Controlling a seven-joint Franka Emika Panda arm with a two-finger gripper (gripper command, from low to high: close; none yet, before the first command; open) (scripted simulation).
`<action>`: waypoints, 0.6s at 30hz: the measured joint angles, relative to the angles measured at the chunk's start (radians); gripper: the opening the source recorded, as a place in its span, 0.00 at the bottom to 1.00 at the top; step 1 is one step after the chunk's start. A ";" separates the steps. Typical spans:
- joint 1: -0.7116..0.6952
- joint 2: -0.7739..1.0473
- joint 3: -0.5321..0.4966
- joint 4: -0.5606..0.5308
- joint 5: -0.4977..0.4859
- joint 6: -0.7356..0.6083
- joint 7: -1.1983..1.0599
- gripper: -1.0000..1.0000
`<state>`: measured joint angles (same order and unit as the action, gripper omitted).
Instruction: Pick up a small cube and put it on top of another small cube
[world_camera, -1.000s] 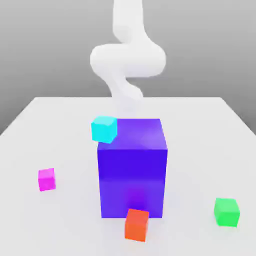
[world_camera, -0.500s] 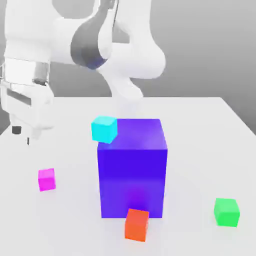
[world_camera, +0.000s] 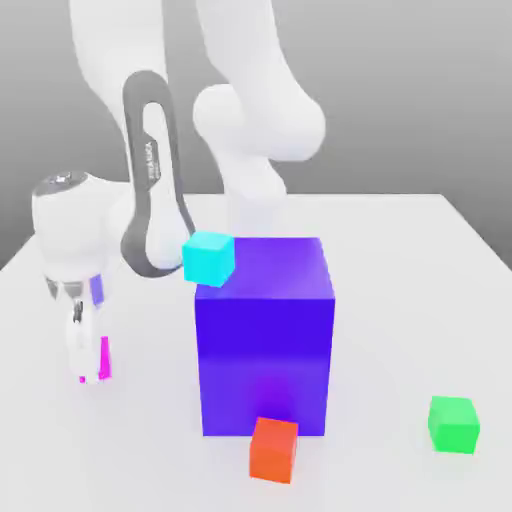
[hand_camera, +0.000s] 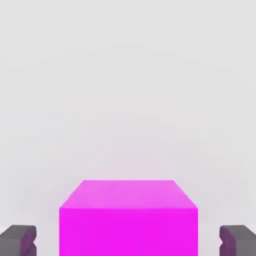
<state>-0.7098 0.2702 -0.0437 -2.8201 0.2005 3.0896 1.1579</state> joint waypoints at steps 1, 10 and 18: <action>0.000 0.000 0.000 0.000 -0.001 0.000 0.001 0.00; 0.051 -0.190 -0.087 -0.039 -0.146 -0.151 0.109 0.00; 0.163 -0.320 -0.055 0.046 -0.067 -0.396 0.169 0.00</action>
<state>-0.5472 -0.0502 -0.0989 -2.7740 0.1332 2.6933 1.3272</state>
